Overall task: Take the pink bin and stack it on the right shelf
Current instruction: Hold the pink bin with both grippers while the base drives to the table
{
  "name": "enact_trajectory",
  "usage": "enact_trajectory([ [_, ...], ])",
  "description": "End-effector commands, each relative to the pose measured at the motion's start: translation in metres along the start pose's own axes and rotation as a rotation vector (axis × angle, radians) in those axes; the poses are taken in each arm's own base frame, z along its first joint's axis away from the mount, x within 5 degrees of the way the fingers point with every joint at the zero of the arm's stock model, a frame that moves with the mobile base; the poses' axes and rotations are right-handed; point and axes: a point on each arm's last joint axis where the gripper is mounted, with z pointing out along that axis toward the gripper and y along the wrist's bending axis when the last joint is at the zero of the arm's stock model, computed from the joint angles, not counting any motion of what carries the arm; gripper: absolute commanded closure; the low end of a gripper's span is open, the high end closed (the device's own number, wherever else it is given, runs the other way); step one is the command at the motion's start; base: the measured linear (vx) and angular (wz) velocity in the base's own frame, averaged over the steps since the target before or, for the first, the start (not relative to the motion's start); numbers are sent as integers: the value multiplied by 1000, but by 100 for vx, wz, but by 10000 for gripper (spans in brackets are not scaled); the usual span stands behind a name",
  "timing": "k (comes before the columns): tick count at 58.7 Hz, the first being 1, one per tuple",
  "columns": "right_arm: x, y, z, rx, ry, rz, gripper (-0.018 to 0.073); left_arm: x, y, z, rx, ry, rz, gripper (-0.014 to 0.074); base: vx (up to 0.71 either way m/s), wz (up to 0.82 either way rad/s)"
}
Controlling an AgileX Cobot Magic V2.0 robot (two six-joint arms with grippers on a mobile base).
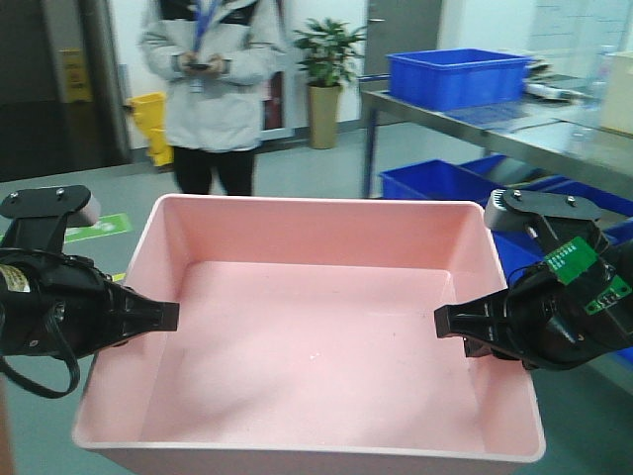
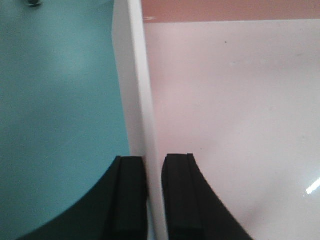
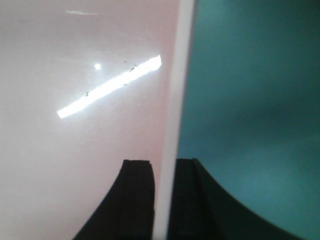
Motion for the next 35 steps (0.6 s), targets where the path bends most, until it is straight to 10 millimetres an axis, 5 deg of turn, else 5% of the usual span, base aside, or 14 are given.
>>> enact_trajectory([
  [1,-14,1,-22,-24,-144,-20,568,-19,-6,-20,24,-155,16,598,10,-61],
  [35,-14,1,-22,-24,-145,-21,568,-19,-6,-20,24,-155,16,598,20,-30],
])
